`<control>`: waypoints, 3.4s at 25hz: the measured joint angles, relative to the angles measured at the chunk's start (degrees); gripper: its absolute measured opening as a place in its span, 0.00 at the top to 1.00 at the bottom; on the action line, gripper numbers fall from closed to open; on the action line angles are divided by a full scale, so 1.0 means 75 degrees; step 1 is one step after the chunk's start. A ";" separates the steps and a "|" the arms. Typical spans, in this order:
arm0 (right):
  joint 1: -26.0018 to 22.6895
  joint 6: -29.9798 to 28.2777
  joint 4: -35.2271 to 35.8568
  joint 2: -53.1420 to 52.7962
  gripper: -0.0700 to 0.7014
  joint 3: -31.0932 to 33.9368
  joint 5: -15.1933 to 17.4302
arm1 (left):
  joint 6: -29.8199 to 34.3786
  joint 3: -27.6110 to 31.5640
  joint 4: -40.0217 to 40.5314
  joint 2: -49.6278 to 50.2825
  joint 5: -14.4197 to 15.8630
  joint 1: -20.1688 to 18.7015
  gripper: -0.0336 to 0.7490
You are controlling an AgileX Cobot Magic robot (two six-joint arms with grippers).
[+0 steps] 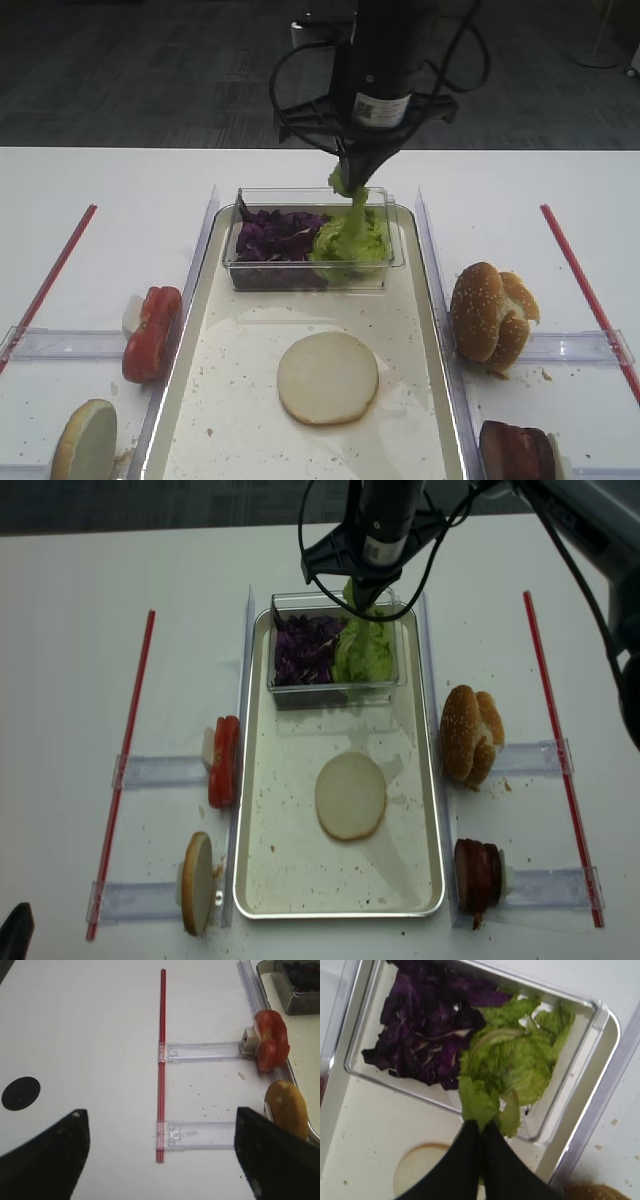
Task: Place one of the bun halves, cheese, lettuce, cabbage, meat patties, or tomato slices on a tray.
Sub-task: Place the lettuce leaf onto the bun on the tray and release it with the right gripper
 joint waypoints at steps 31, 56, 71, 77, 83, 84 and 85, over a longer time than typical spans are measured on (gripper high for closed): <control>0.0625 -0.0038 0.0399 -0.2590 0.85 0.4559 -0.0972 | 0.0000 0.0000 0.0000 0.0000 0.0000 0.0000 0.26; 0.1909 -0.0238 0.0683 -0.1874 0.85 0.4484 -0.1932 | 0.0000 0.0000 0.0000 0.0000 0.0000 0.0000 0.26; 0.1261 -0.0382 0.0832 -0.1858 0.85 0.4107 -0.1726 | 0.0000 0.0000 0.0000 0.0000 0.0000 0.0000 0.26; 0.1261 -0.0451 0.0915 -0.1858 0.85 0.4107 -0.1806 | 0.0000 0.0000 0.0000 0.0000 0.0000 0.0000 0.26; 0.1261 -0.0512 0.1070 -0.1567 0.85 0.4102 -0.1806 | 0.0000 0.0000 0.0000 0.0000 0.0000 0.0003 0.26; 0.1261 -0.0529 0.1087 -0.1503 0.85 0.4102 -0.1806 | 0.0000 0.0000 0.0000 0.0000 0.0000 0.0003 0.26; 0.1261 -0.0529 0.1087 -0.1434 0.85 0.4102 -0.1806 | 0.0000 0.0000 0.0000 0.0000 0.0000 0.0003 0.26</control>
